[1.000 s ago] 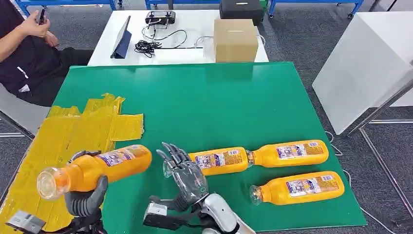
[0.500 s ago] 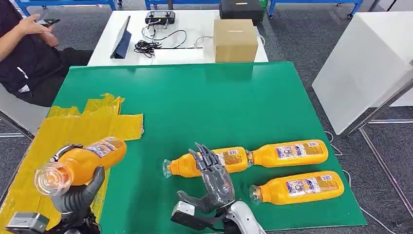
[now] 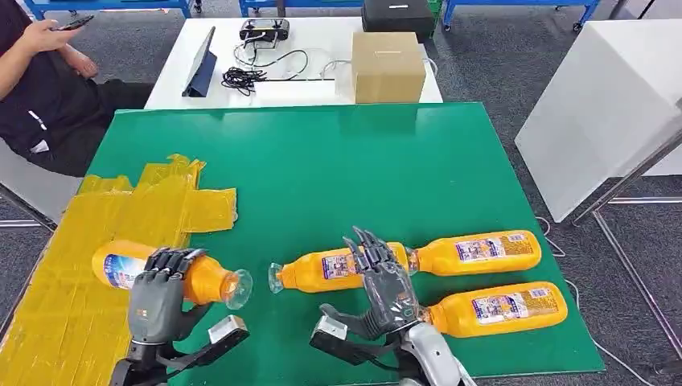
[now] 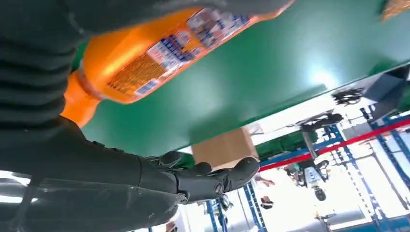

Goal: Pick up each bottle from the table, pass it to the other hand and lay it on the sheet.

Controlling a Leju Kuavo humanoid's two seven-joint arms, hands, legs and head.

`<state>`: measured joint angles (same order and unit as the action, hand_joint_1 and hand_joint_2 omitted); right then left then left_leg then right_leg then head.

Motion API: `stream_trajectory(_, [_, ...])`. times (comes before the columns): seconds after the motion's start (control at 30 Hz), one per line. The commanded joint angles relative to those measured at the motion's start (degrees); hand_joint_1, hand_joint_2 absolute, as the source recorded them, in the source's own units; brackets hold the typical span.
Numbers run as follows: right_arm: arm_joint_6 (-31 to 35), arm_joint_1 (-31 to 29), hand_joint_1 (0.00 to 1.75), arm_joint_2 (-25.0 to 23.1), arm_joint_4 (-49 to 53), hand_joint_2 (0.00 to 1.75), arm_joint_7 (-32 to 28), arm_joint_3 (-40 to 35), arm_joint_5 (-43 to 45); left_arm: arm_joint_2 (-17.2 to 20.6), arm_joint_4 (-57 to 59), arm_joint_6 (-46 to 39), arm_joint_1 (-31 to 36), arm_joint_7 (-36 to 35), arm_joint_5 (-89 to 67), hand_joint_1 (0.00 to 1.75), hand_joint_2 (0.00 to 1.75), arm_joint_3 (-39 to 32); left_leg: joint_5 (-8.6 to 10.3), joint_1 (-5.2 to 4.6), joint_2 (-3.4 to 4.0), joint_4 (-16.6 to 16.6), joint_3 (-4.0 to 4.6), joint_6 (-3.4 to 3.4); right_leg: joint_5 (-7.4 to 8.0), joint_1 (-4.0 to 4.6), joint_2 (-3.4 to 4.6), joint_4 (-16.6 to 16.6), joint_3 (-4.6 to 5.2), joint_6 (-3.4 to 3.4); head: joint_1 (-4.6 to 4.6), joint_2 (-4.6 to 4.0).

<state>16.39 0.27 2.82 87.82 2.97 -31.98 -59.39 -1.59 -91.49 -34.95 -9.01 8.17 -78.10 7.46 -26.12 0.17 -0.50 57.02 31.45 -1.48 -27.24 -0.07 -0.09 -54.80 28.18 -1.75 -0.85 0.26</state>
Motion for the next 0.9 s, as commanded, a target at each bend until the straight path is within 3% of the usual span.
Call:
stream_trajectory(0.03, [-0.86,-1.21,0.00,1.33,-0.30,1.75,0.98,0.08,-0.35,5.42,11.03,2.45,4.51,-4.47,-1.96,1.75,1.75,4.84,0.03,0.00,-0.03,-0.08,-0.06,0.05,0.00,0.00,-0.05,0.06,-0.08,0.01,0.00,0.00])
stream_trajectory(0.4, [-2.26,-1.49,0.00,1.41,-0.88,1.75,2.09,0.07,-0.91,6.06,11.82,6.33,4.99,-8.76,-4.55,1.71,1.75,4.59,0.03,0.00,0.00,-0.03,0.04,0.03,0.01,0.00,-0.02,0.01,0.00,0.00,-0.02,0.00])
stream_trajectory(0.43, [-2.58,-1.42,0.00,1.47,-0.98,1.75,2.49,0.15,-1.21,5.68,12.01,6.37,5.19,-10.35,-5.60,0.12,1.75,3.95,0.04,0.03,0.01,-0.03,0.04,0.05,0.03,0.03,-0.02,0.04,-0.02,0.00,0.00,0.00])
stream_trajectory(0.47, [-2.87,-1.31,0.00,1.59,-1.06,1.75,2.90,0.16,-1.70,5.26,12.21,6.49,5.44,-11.89,-6.39,0.00,1.75,3.28,0.04,0.01,-0.01,-0.04,0.04,0.03,0.02,0.01,-0.03,0.03,0.00,0.00,0.00,0.00])
stream_trajectory(0.53, [-3.50,-1.21,0.00,1.92,-1.50,1.75,3.50,-0.03,-2.46,4.68,12.21,6.04,5.84,-13.80,-7.16,0.00,1.75,1.83,0.05,0.02,-0.04,-0.04,0.04,0.03,0.02,0.03,-0.06,0.05,-0.02,0.00,0.00,0.00])
stream_trajectory(0.57, [-3.81,-1.21,0.00,2.00,-1.69,1.75,3.75,-0.10,-2.77,4.52,12.20,6.02,5.96,-15.05,-7.81,0.00,0.00,1.03,0.04,0.04,-0.04,-0.04,0.01,0.05,0.01,0.04,-0.08,0.06,-0.05,0.01,0.00,0.00])
stream_trajectory(0.9, [-7.41,-6.81,0.00,2.46,-11.89,1.75,6.26,-0.91,-4.67,2.06,12.49,2.54,8.40,-15.64,-5.11,0.00,0.00,-1.93,0.05,0.02,0.05,-0.06,0.00,0.01,0.06,0.02,0.04,0.07,-0.04,-0.01,0.00,0.00])
